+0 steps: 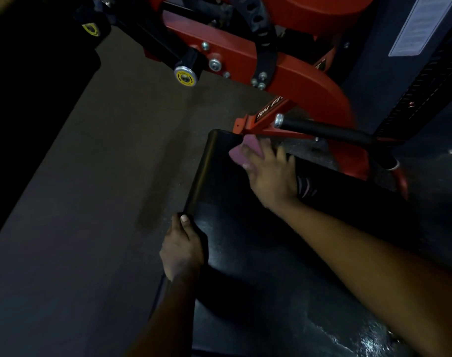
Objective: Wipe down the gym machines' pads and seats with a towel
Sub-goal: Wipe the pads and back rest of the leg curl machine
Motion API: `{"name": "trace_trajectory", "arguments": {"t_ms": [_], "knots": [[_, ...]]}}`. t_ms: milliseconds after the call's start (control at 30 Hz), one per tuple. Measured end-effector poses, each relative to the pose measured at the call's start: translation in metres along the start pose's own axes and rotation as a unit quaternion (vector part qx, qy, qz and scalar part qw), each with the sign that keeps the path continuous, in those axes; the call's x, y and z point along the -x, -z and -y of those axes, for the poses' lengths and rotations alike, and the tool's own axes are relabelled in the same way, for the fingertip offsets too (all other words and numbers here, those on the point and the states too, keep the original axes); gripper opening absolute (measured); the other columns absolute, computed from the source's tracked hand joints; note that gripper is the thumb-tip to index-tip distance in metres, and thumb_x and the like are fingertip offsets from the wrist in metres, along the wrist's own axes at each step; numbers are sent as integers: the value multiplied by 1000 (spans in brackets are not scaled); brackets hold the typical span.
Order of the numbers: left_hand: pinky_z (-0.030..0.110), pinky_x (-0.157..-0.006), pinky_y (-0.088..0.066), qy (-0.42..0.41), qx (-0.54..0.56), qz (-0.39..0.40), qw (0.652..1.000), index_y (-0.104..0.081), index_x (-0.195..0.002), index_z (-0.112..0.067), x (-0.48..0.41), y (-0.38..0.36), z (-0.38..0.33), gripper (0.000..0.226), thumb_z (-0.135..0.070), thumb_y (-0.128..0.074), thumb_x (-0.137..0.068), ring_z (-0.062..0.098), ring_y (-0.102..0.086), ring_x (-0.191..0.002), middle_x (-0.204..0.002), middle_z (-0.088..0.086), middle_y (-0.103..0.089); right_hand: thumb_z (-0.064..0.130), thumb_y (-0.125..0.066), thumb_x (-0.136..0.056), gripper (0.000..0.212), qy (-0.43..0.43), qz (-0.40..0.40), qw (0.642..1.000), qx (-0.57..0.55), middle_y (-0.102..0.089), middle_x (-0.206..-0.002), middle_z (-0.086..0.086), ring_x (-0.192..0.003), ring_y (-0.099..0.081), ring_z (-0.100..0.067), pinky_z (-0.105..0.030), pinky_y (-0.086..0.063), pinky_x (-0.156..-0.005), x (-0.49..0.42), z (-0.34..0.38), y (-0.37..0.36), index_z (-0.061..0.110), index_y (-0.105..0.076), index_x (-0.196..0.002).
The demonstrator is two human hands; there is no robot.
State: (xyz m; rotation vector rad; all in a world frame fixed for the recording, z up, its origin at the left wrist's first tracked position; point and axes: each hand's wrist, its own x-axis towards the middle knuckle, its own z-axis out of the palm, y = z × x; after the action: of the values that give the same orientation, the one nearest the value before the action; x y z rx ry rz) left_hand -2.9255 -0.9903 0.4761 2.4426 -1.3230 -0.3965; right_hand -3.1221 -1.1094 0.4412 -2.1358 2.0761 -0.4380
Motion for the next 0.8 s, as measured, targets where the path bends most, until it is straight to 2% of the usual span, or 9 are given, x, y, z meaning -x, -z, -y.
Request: {"name": "trace_trajectory", "arguments": {"t_ms": [167,300,400,500,567,667,733,800], "knots": [[40,-77,-39,1,9,4,1000,-46,-100,-31,3,1,0,31,-47,-21,-105,26,-51,-75,-84,1,-58,46,-51,-99,50,-127,-9,991,-45,-49,-142,-6,-116,-48,-36,-47,-40,-91,2,-41,-1,39,-47,-148],[38,-76,-38,2,3,7,1000,-46,-100,-30,3,3,-2,29,-45,-22,-106,24,-48,-74,-82,-2,-54,46,-46,-99,46,-243,-23,968,-53,-47,-142,-9,-121,-44,-40,-54,-37,-101,40,-96,0,41,-47,-145],[37,-76,-35,3,-1,6,1000,-46,-99,-30,4,4,-4,28,-45,-23,-106,22,-46,-74,-82,-5,-50,43,-46,-101,47,-347,-3,937,-39,-36,-154,-10,-134,-36,-40,-57,-28,-109,55,-106,0,42,-40,-148],[37,-76,-34,0,-2,6,1000,-42,-95,-31,4,5,-2,26,-45,-23,-106,21,-45,-75,-80,-6,-46,36,-51,-98,44,-446,-41,891,-81,-39,-154,-11,-136,-35,-40,-51,-28,-109,34,-69,-2,37,-52,-142],[37,-77,-34,-4,-2,9,1000,-40,-94,-32,3,3,-3,24,-45,-23,-106,23,-46,-76,-80,-5,-47,33,-56,-95,42,-401,-65,910,-88,-46,-149,-11,-129,-43,-38,-45,-35,-100,19,-23,1,36,-58,-137],[39,-77,-37,-14,-11,6,1000,-44,-98,-29,3,1,-2,28,-46,-23,-106,35,-58,-84,-88,7,-60,37,-61,-93,47,-235,-60,969,-49,-52,-142,-7,-118,-49,-34,-43,-39,-89,15,41,1,37,-56,-139],[44,-81,-41,-21,-18,-1,1000,-46,-102,-28,2,1,0,32,-48,-22,-105,39,-62,-92,-95,13,-65,40,-60,-94,51,-171,-41,984,-39,-50,-145,-5,-118,-48,-33,-45,-40,-89,18,45,0,36,-52,-144],[45,-82,-42,-21,-19,0,1000,-45,-100,-29,2,-1,0,32,-49,-21,-105,39,-62,-91,-90,10,-62,41,-57,-95,52,-177,-34,983,-41,-47,-149,-4,-118,-48,-33,-45,-40,-89,24,16,-1,39,-51,-146]]}}
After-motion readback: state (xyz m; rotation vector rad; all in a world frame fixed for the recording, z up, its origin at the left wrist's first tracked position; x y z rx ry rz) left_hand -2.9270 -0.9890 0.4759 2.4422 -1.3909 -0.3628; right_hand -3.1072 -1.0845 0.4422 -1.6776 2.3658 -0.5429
